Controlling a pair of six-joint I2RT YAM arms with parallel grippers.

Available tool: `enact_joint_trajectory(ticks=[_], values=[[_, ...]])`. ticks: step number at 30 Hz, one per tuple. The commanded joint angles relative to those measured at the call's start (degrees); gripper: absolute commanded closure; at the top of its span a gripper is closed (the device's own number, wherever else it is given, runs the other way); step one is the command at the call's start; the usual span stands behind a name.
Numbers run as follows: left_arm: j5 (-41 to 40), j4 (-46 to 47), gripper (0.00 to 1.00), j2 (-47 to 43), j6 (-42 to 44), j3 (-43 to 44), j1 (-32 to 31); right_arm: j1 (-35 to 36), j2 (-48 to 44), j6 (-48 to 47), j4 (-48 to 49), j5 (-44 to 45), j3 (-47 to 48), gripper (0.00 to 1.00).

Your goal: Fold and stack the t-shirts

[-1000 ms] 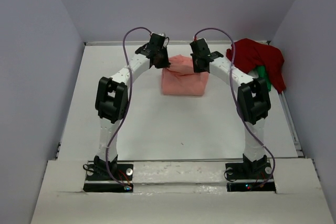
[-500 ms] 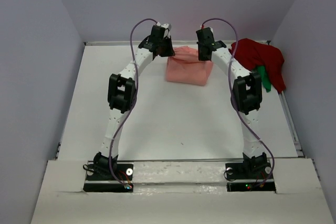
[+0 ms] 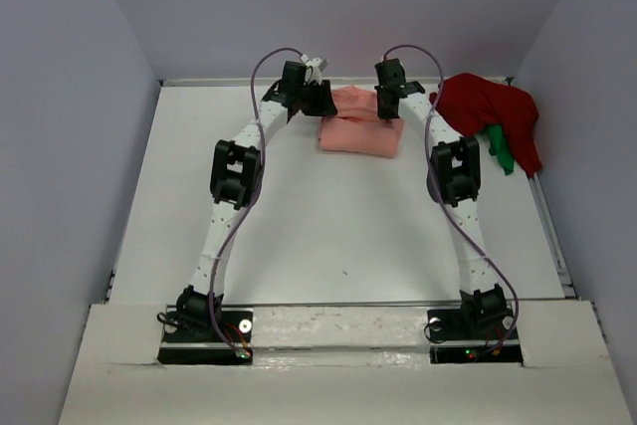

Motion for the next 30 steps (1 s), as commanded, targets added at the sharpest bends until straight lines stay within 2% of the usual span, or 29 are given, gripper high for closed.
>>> enact_joint_trajectory(ticks=[1,2,3,4,5,7,11,14,20,25,27,29,30], values=[[0.1,9.4,0.28,-2.7,2.0,-0.3,1.9,-2.8,2.0,-2.8,-1.9,0.6,3.3,0.72],[-0.1,11.3,0.23,-3.6,2.2,-3.1,2.0,-2.8,1.9,-3.0,-1.2,0.8,2.7,0.67],[0.1,13.0,0.18,-4.6,2.3,-4.7,1.9,-2.8,1.4,-4.0,-0.6,0.4,2.5,0.55],[0.2,15.9,0.07,-6.4,2.1,-5.6,2.0,-2.8,1.1,-4.3,0.1,1.0,2.4,0.39],[0.6,16.6,0.01,-7.0,1.8,-6.7,1.9,-2.8,0.6,-4.7,0.4,1.2,2.2,0.34],[0.4,17.0,0.01,-9.1,1.9,-7.2,1.9,-2.8,-0.9,-5.8,0.6,1.0,2.1,0.26],[-1.9,16.9,0.01,-13.4,0.8,-11.0,1.6,-2.8,-5.2,-6.2,0.7,2.4,-0.3,0.25],[-7.1,17.3,0.01,-18.2,2.5,-18.9,0.2,-2.3,-9.6,-7.2,1.4,3.2,-3.5,0.25],[-12.1,20.4,0.01,-28.0,0.8,-30.7,-0.7,0.4,-14.9,-7.5,1.1,3.0,-8.9,0.25],[-14.4,19.1,0.01,-32.7,0.9,-34.5,-1.8,2.5,-18.3,-6.1,1.1,1.2,-12.3,0.25],[-14.8,19.3,0.01,-33.7,0.2,-36.8,-1.9,3.2,-18.9,-5.6,1.1,-0.7,-13.0,0.3],[-14.4,20.5,0.01,-35.0,0.0,-39.5,-2.1,3.7,-18.6,-4.3,0.8,-4.6,-12.9,0.66],[-14.9,20.5,0.01,-35.3,-0.7,-39.8,-2.2,3.7,-18.2,-3.4,0.6,-6.6,-12.8,0.96]])
